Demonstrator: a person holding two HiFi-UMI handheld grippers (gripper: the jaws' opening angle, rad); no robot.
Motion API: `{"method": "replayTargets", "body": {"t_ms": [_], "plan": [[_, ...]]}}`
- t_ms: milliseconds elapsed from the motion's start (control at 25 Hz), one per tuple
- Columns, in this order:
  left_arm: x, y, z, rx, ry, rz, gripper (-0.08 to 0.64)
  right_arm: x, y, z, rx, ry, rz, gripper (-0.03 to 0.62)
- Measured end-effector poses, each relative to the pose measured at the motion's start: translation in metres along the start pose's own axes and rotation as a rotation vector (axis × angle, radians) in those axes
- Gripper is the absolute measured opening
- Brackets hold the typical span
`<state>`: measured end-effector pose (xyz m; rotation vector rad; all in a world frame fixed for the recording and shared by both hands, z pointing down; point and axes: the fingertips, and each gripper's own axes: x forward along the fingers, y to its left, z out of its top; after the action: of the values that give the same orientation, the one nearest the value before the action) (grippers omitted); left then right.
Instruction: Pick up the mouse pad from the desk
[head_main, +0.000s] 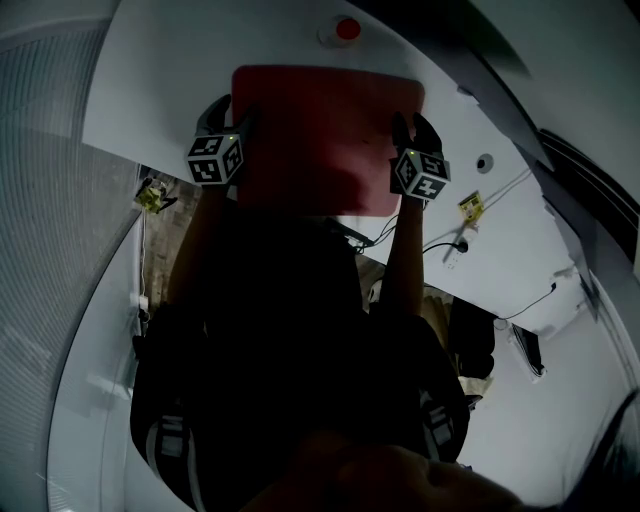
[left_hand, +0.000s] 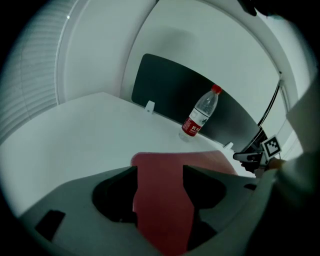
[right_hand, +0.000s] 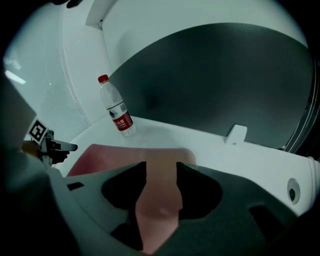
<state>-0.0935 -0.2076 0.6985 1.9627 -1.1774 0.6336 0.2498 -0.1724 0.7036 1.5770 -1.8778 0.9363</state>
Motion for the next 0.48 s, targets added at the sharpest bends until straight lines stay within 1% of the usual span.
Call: {"method": "replayTargets", "body": {"t_ms": [240,480], "plan": [[0.007,0.010,-0.011,-0.016,0.044,0.025,0.276,0.014,-0.016,-0.006,-0.025,0.051,-0.004,0.219],[0.010,0.013,-0.015,-0.024,0.062,0.048,0.281,0.019,-0.031,-0.011,-0.038,0.090,-0.018,0.240]]}}
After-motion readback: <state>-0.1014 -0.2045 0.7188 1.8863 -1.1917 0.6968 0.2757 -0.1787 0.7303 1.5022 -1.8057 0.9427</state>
